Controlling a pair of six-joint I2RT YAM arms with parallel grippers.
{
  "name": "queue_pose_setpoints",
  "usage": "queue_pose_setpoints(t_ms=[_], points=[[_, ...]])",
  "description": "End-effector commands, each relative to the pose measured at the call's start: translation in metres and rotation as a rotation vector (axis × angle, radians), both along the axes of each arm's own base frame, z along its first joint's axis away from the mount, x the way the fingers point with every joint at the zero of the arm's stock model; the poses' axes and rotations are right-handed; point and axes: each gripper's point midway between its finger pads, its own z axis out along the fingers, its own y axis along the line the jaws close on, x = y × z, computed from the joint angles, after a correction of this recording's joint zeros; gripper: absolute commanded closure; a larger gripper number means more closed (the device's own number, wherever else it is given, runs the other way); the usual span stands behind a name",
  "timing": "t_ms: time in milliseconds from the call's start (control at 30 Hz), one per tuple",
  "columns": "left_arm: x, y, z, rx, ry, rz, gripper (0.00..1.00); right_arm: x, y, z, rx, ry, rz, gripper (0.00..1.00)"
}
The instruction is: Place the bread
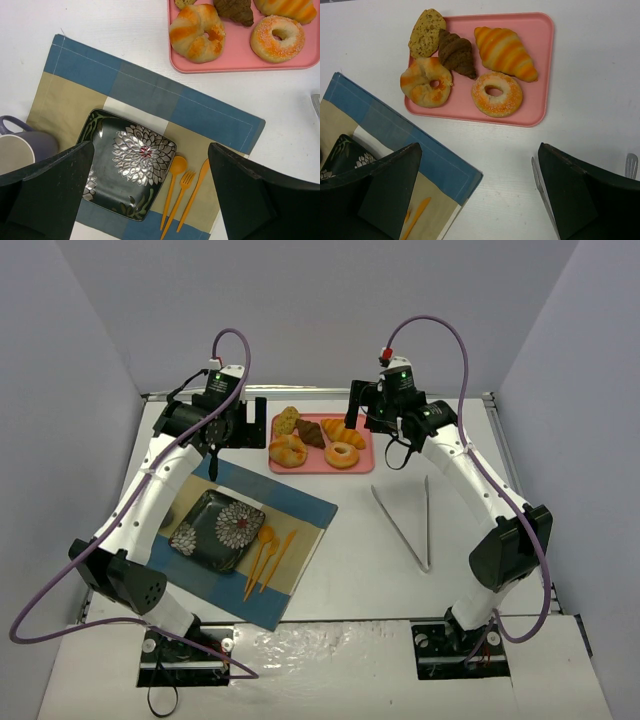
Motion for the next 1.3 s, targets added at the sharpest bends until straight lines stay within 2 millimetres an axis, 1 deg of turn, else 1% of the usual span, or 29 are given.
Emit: queue_pose_setpoints(t_ms=[0, 233, 367, 400, 500, 533, 567, 600, 633, 667, 767, 833, 900, 967, 1033, 1100, 1267], points=[[0.0, 0.005, 0.033, -0.022, -0.107, 0.012, 0.03, 0.002, -0.01, 0.044, 0.042, -0.134, -0.051, 0.0], [-0.002, 0.006, 0.029, -0.014, -0.097, 0.014, 0.03, 0.0, -0.013, 0.042, 0.057, -0.127, -0.08, 0.0], [-0.004, 0.008, 0.026, -0.012, -0.092, 0.024, 0.03, 0.002, -0.008, 0.037, 0.068, -0.115, -0.056, 0.0], [-0.005, 0.01, 0.025, -0.01, -0.087, 0.031, 0.03, 0.003, -0.006, 0.033, 0.067, -0.106, -0.049, 0.0], [-0.008, 0.015, 0.019, 0.008, -0.07, 0.052, 0.03, 0.004, -0.01, 0.023, 0.051, -0.086, -0.079, 0.0], [-0.009, 0.018, 0.018, 0.017, -0.07, 0.064, 0.03, 0.003, -0.014, 0.018, 0.044, -0.076, -0.102, 0.0], [-0.011, 0.02, 0.014, 0.029, -0.062, 0.073, 0.03, 0.002, -0.018, 0.015, 0.04, -0.067, -0.122, 0.0], [-0.011, 0.023, 0.016, 0.031, -0.068, 0.081, 0.03, 0.001, -0.023, 0.01, 0.033, -0.053, -0.142, 0.0], [-0.014, 0.024, 0.012, 0.036, -0.059, 0.085, 0.03, -0.002, -0.028, 0.002, 0.023, -0.026, -0.17, 0.0], [-0.016, 0.025, 0.007, 0.038, -0.05, 0.088, 0.03, -0.006, -0.036, -0.007, -0.004, 0.003, -0.204, 0.0], [-0.02, 0.023, -0.002, 0.02, -0.029, 0.084, 0.03, -0.025, -0.072, -0.037, -0.148, 0.077, -0.322, 0.0], [-0.021, 0.02, -0.008, 0.003, -0.024, 0.08, 0.03, -0.041, -0.087, -0.06, -0.209, 0.132, -0.34, 0.0], [-0.023, 0.018, -0.017, -0.004, -0.004, 0.077, 0.03, -0.054, -0.091, -0.074, -0.214, 0.183, -0.313, 0.0], [-0.024, 0.016, -0.022, -0.009, 0.01, 0.07, 0.03, -0.069, -0.089, -0.092, -0.237, 0.247, -0.264, 0.0], [-0.024, 0.014, -0.026, -0.009, 0.019, 0.064, 0.03, -0.088, -0.098, -0.107, -0.298, 0.321, -0.259, 0.0], [-0.023, 0.012, -0.026, -0.015, 0.017, 0.052, 0.03, -0.102, -0.107, -0.11, -0.332, 0.332, -0.271, 0.0], [-0.021, 0.006, -0.028, -0.025, 0.025, 0.023, 0.03, -0.126, -0.109, -0.105, -0.326, 0.321, -0.2, 0.0]])
